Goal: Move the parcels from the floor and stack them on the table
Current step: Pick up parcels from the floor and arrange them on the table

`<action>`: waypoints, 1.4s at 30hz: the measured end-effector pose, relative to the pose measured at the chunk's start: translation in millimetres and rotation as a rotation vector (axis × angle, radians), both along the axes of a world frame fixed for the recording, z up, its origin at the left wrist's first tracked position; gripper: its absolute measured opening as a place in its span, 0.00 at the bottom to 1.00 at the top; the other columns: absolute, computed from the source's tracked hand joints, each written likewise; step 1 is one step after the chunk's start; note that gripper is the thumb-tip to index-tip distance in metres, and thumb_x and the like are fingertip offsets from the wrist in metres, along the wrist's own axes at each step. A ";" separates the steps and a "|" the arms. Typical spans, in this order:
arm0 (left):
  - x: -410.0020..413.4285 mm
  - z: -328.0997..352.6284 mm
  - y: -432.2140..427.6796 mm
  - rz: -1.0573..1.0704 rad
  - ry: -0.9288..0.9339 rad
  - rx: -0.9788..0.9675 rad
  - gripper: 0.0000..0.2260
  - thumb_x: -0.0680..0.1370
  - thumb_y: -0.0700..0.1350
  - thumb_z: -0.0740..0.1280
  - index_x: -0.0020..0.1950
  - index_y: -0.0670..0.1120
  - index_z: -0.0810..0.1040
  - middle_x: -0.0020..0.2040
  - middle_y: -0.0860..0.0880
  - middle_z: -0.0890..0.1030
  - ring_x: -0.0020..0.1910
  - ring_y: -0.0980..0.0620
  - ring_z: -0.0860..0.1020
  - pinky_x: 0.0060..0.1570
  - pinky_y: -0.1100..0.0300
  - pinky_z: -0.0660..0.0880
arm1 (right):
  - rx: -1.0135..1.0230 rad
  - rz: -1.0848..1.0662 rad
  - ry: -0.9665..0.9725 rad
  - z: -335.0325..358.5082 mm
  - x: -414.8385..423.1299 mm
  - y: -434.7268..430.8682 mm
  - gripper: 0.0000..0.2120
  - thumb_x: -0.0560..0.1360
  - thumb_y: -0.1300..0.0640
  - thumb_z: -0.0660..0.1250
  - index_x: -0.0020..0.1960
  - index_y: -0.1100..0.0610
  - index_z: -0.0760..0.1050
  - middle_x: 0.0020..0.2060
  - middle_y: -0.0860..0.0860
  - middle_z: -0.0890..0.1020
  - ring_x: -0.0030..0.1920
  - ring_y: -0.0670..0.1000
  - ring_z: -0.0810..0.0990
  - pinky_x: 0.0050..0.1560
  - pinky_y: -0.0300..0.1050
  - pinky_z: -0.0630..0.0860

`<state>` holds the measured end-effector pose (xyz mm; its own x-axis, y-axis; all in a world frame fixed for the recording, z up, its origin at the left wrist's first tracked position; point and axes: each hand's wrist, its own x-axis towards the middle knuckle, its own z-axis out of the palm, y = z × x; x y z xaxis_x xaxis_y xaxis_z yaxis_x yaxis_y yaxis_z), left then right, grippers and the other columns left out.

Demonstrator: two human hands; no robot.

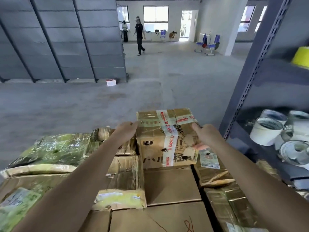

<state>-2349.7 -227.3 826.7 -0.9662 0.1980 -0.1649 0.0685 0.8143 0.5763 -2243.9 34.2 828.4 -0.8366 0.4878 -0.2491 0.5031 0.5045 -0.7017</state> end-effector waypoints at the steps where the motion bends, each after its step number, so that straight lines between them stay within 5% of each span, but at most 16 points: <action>1: 0.8 0.1 -2.7 -0.012 -0.005 0.005 0.25 0.82 0.59 0.48 0.55 0.41 0.75 0.47 0.42 0.75 0.42 0.48 0.73 0.43 0.56 0.69 | 0.010 0.023 -0.032 1.8 -0.5 -1.0 0.25 0.82 0.43 0.54 0.57 0.66 0.73 0.32 0.58 0.83 0.29 0.52 0.84 0.31 0.42 0.74; 4: 3.3 -3.3 -9.1 -0.063 -0.030 -0.027 0.24 0.82 0.60 0.46 0.57 0.45 0.72 0.48 0.46 0.74 0.43 0.51 0.72 0.45 0.55 0.67 | 0.028 0.068 -0.071 2.8 -2.2 0.4 0.27 0.82 0.43 0.53 0.69 0.64 0.66 0.34 0.59 0.85 0.32 0.53 0.85 0.41 0.47 0.81; 7: 0.0 -12.0 -11.5 -0.076 -0.046 -0.030 0.25 0.80 0.65 0.45 0.51 0.47 0.71 0.42 0.47 0.76 0.37 0.52 0.72 0.37 0.58 0.67 | 0.014 0.086 -0.108 5.6 -2.4 1.0 0.33 0.81 0.37 0.49 0.76 0.60 0.58 0.34 0.57 0.85 0.32 0.52 0.85 0.40 0.44 0.75; 12: -0.3 -12.8 -14.2 -0.051 -0.030 0.042 0.24 0.79 0.65 0.47 0.60 0.51 0.72 0.43 0.48 0.77 0.41 0.50 0.75 0.42 0.57 0.68 | 0.187 0.127 -0.093 10.9 -4.7 2.1 0.35 0.80 0.36 0.44 0.63 0.63 0.73 0.36 0.56 0.82 0.35 0.51 0.84 0.35 0.41 0.75; 15: 1.8 -11.5 -19.5 -0.086 -0.013 0.082 0.14 0.83 0.54 0.51 0.54 0.50 0.73 0.30 0.49 0.72 0.25 0.54 0.68 0.27 0.62 0.63 | 0.185 0.151 -0.052 2.8 -6.0 3.7 0.29 0.81 0.38 0.48 0.64 0.61 0.71 0.39 0.57 0.82 0.35 0.51 0.84 0.32 0.41 0.77; 21: 5.5 -11.7 -24.5 -0.099 -0.002 0.173 0.09 0.82 0.50 0.55 0.53 0.54 0.74 0.28 0.50 0.69 0.21 0.55 0.63 0.21 0.65 0.60 | 0.061 0.127 -0.063 4.3 -4.5 1.1 0.25 0.81 0.43 0.56 0.68 0.61 0.66 0.57 0.65 0.80 0.36 0.50 0.85 0.39 0.49 0.83; 25: 6.0 -9.9 -20.8 -0.116 -0.009 0.190 0.13 0.82 0.49 0.55 0.58 0.49 0.78 0.26 0.50 0.68 0.18 0.56 0.62 0.20 0.65 0.59 | 0.127 0.101 -0.051 10.4 -2.1 0.4 0.25 0.82 0.44 0.55 0.63 0.65 0.70 0.35 0.58 0.85 0.31 0.51 0.85 0.40 0.49 0.83; 27: 4.8 -8.5 -20.0 -0.092 -0.021 0.191 0.15 0.82 0.50 0.55 0.64 0.50 0.76 0.26 0.49 0.69 0.18 0.55 0.62 0.21 0.66 0.61 | 0.153 0.077 -0.003 13.5 -0.6 2.9 0.23 0.81 0.44 0.55 0.58 0.64 0.72 0.35 0.57 0.84 0.31 0.52 0.85 0.39 0.48 0.83; 31: 2.1 -6.2 -19.2 -0.069 -0.004 0.215 0.17 0.82 0.52 0.56 0.67 0.50 0.73 0.43 0.42 0.83 0.22 0.51 0.66 0.26 0.63 0.65 | 0.164 0.016 0.121 12.7 4.6 19.9 0.16 0.80 0.43 0.58 0.52 0.57 0.70 0.43 0.53 0.81 0.34 0.51 0.85 0.46 0.55 0.82; 35: 6.0 -3.6 -11.5 -0.062 0.043 0.290 0.17 0.82 0.51 0.55 0.68 0.49 0.73 0.37 0.54 0.76 0.31 0.48 0.73 0.31 0.59 0.68 | -0.127 -0.066 0.301 -9.7 16.8 61.0 0.09 0.80 0.54 0.63 0.57 0.57 0.71 0.54 0.57 0.79 0.49 0.54 0.83 0.52 0.56 0.82; 37: 8.6 -1.5 -2.3 -0.044 0.064 0.354 0.17 0.82 0.52 0.55 0.68 0.48 0.73 0.38 0.56 0.74 0.33 0.55 0.72 0.32 0.60 0.68 | -0.286 -0.039 0.328 -26.2 30.0 75.6 0.11 0.81 0.61 0.61 0.62 0.59 0.69 0.61 0.57 0.77 0.56 0.55 0.81 0.56 0.54 0.80; 40: 16.9 -1.6 14.2 -0.151 0.000 0.370 0.16 0.81 0.56 0.57 0.64 0.53 0.77 0.44 0.54 0.75 0.39 0.56 0.72 0.38 0.60 0.67 | -0.375 -0.016 0.234 -54.9 53.7 84.9 0.15 0.80 0.63 0.63 0.66 0.57 0.67 0.62 0.53 0.75 0.60 0.55 0.78 0.55 0.53 0.77; 42: 22.2 -8.7 23.8 -0.277 -0.018 0.236 0.11 0.79 0.60 0.59 0.51 0.61 0.80 0.47 0.50 0.78 0.43 0.52 0.72 0.38 0.59 0.66 | -0.309 -0.061 0.083 -67.4 62.5 88.7 0.16 0.79 0.61 0.65 0.64 0.53 0.68 0.56 0.51 0.76 0.59 0.56 0.76 0.56 0.57 0.75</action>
